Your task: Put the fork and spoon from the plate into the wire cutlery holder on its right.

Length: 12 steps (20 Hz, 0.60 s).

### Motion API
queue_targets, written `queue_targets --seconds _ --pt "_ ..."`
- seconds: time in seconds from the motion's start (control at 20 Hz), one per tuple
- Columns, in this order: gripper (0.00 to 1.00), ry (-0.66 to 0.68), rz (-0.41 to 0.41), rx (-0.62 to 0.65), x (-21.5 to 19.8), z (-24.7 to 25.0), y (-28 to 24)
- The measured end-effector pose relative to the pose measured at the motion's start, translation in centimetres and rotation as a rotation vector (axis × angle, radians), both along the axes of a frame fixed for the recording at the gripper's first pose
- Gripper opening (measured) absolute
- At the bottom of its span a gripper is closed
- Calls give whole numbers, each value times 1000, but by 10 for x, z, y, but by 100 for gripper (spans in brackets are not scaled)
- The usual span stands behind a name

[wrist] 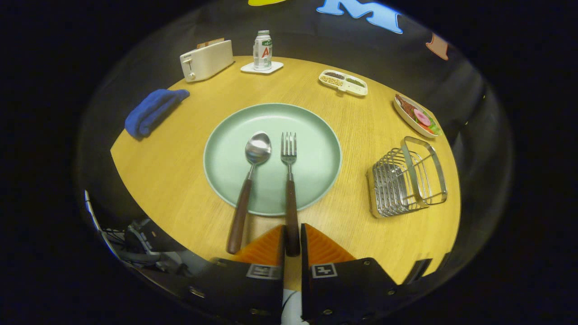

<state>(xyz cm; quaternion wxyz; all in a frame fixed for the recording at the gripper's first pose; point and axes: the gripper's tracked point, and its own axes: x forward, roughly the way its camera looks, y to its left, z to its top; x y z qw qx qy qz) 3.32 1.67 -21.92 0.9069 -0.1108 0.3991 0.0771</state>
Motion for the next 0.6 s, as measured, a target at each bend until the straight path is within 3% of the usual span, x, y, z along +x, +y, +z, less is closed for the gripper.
queue_targets --seconds 0.05,0.6 --pt "5 22 6 14 2 -7 -1" --pt "5 178 18 179 -18 31 -6"
